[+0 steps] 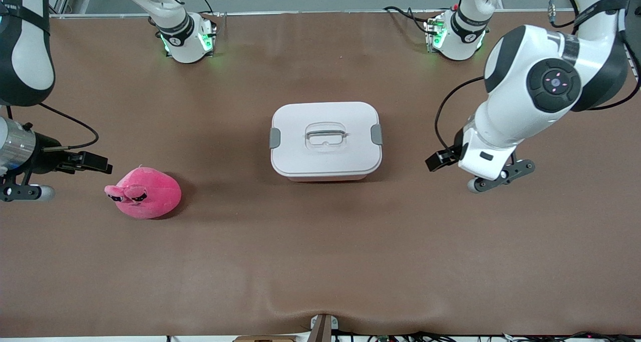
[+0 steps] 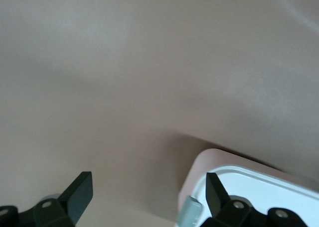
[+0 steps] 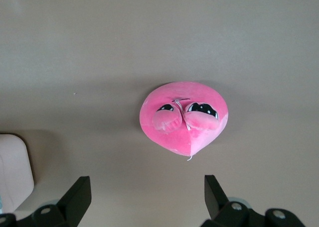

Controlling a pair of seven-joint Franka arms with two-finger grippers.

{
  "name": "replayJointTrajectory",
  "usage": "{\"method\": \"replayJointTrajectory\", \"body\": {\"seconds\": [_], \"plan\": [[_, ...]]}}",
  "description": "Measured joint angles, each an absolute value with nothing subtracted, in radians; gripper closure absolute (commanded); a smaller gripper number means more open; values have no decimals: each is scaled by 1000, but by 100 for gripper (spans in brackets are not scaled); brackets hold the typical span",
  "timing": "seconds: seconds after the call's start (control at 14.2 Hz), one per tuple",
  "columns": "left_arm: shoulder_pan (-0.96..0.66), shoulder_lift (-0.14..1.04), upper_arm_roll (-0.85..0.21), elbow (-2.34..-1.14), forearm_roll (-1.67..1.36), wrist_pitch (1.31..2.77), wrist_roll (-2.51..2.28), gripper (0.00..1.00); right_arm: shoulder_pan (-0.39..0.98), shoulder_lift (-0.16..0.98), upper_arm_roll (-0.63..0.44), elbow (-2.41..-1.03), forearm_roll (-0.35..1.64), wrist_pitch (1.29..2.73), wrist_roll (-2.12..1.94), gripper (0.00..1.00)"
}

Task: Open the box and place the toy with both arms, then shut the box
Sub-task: 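Reach the left gripper to the box lid while the right gripper reaches the toy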

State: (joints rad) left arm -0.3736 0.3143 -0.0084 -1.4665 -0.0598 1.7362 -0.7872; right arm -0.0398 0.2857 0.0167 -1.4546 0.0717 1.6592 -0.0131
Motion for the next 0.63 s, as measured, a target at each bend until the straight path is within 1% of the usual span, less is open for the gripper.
{"method": "replayJointTrajectory", "body": {"seconds": [0.28,0.63], "plan": [[-480,319,-12,-1466,-61,1737,-1108,0,-8,311,19,-1452,64,1658,-30,0],[-547,336,-12,-1467,-61,1737,-1326,0,-2,444,19,-1455,64,1767,-125,0]]}}
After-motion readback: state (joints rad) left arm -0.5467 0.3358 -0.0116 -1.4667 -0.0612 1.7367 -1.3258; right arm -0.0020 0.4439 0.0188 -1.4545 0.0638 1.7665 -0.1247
